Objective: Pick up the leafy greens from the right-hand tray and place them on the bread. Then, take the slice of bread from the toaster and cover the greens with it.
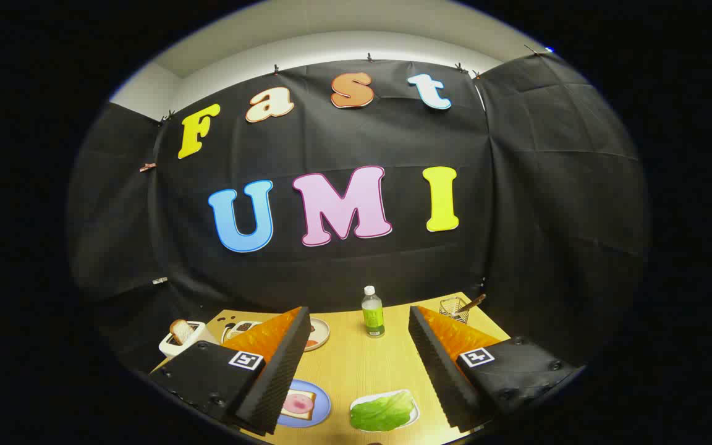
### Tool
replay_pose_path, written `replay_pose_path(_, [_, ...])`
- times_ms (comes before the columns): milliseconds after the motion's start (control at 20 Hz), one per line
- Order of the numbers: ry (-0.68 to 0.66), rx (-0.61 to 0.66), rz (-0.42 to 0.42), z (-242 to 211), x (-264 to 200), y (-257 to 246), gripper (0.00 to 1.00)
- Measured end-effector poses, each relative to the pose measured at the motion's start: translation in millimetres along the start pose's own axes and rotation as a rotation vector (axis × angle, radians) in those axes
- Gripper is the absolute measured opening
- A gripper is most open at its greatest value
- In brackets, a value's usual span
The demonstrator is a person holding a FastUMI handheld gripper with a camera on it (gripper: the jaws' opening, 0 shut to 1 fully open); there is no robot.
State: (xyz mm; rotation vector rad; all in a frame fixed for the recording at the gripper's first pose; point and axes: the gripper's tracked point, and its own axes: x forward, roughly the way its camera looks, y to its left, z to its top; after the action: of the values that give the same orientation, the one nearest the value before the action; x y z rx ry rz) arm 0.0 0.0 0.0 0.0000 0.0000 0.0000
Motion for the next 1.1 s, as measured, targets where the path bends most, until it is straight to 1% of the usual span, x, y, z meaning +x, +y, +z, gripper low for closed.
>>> replay_pose_path(150, [-0.002,0.007,0.016,2.7,4.4,1.0,0.99])
replay_pose_path(450, [0.009,0.026,0.007,-0.5,3.6,-3.9,0.99])
replay_pose_path(750, [0.021,0.018,0.010,-4.7,5.9,-6.3,0.99])
replay_pose_path(1100, [0.044,-0.001,0.037,-10.8,7.3,-1.3,0.99])
